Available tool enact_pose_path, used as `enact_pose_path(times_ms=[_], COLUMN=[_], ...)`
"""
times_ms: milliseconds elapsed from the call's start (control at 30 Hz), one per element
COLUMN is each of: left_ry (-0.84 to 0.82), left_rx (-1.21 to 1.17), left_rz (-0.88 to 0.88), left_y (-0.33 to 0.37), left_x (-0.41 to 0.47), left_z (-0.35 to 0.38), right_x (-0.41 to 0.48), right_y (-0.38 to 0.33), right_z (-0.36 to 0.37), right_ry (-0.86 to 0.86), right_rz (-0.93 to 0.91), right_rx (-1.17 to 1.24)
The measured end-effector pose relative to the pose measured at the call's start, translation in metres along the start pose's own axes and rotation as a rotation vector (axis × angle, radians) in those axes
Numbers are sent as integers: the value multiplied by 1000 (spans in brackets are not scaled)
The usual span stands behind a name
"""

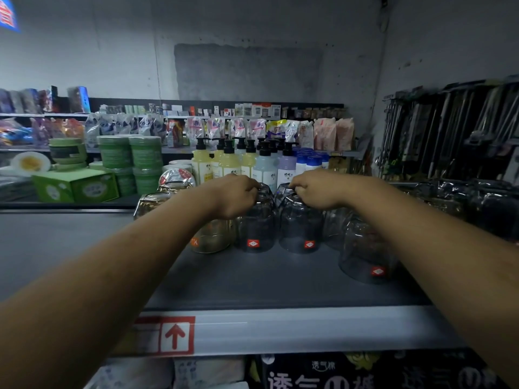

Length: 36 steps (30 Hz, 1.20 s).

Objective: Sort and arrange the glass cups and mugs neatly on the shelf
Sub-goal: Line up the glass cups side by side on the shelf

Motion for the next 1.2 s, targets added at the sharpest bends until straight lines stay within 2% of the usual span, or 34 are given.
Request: enact_pose_path(times_ms=[367,600,733,900,1000,1200], left_ry=[40,217,227,322,336,354], left_rx=[17,-26,22,138,263,267], left_rz=[17,78,136,258,193,113], left_y=[-2,10,25,62,86,97], left_x=[1,-5,-18,-40,-41,-42], left_z=[0,-21,-24,-18,-10,-7], right_x=[-4,-20,-44,-79,-101,-118], right_y=[-3,5,23,57,81,117], right_z=[0,-18,-30,-40,-39,-26], right_ry=[32,102,121,298,404,489], right_rz=[-27,-99,-143,-196,-179,-203], right_rx=[11,137,185,307,392,357])
Point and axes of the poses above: each hand's wrist, its own x-axis towards the middle knuckle, its own z-axis out of the palm, y = z × x, the point moved 4 cm from there along x, towards the middle knuckle, and after that the axes turned 15 degrees about x, right-handed, at the moved point
